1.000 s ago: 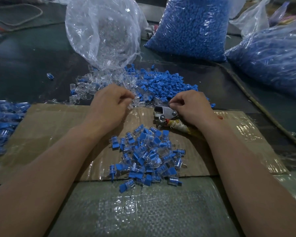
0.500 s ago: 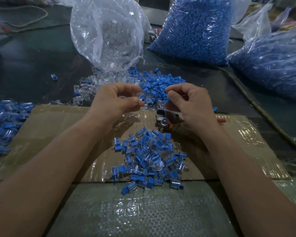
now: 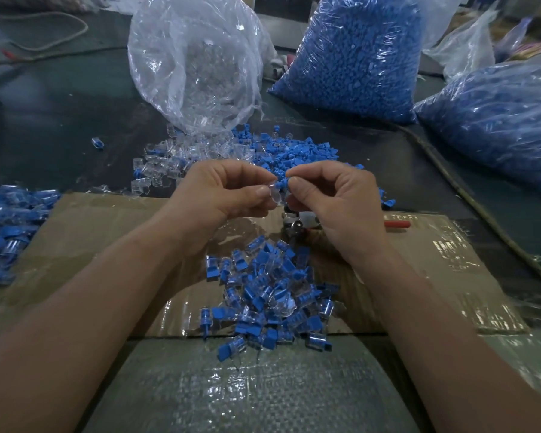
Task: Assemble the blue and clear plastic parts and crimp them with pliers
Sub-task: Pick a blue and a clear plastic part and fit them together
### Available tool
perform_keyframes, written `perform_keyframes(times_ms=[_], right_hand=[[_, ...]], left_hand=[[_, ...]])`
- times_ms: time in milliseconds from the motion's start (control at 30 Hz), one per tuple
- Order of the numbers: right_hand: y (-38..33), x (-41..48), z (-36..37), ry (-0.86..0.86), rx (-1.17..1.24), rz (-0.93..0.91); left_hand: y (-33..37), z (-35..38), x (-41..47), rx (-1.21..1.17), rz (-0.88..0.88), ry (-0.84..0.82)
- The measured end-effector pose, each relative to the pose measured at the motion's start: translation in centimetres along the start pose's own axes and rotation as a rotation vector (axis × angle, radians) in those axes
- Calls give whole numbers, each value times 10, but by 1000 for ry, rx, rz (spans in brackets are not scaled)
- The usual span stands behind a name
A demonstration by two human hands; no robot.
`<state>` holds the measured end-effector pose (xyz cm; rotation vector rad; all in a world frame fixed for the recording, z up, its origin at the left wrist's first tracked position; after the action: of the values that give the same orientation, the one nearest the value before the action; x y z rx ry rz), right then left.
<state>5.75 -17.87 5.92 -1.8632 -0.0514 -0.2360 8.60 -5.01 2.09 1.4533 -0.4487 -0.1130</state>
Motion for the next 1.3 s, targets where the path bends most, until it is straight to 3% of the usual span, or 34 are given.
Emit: perform_keyframes(times_ms=[233, 533, 767, 1067, 1200, 1300], right_hand=[[-2, -3, 7, -39, -80, -25], [6, -2, 10, -175, 146, 93], [11, -6, 23, -306, 181, 152], [6, -7, 21, -255, 180, 120], [8, -5, 19, -230, 126, 130], [11, -4, 21, -250, 110, 140]], left_hand=[[-7, 3, 3, -65, -20, -11], [-10, 9, 0, -161, -68, -17], [-8, 8, 1, -232, -77, -7], [-6, 1, -1, 17, -46, 2], [1, -2, 1, -76, -9, 21], [5, 5, -2, -18, 8, -24]])
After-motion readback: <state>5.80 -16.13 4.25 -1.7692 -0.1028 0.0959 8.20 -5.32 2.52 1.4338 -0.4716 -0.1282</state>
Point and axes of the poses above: each hand's wrist, its own x-axis towards the middle knuckle, its own z-axis out of the palm, y = z × x, the point moved 10 cm from there along x, towards the middle knuckle, and after that the axes turned 9 degrees about z, right-handed, at the moved point
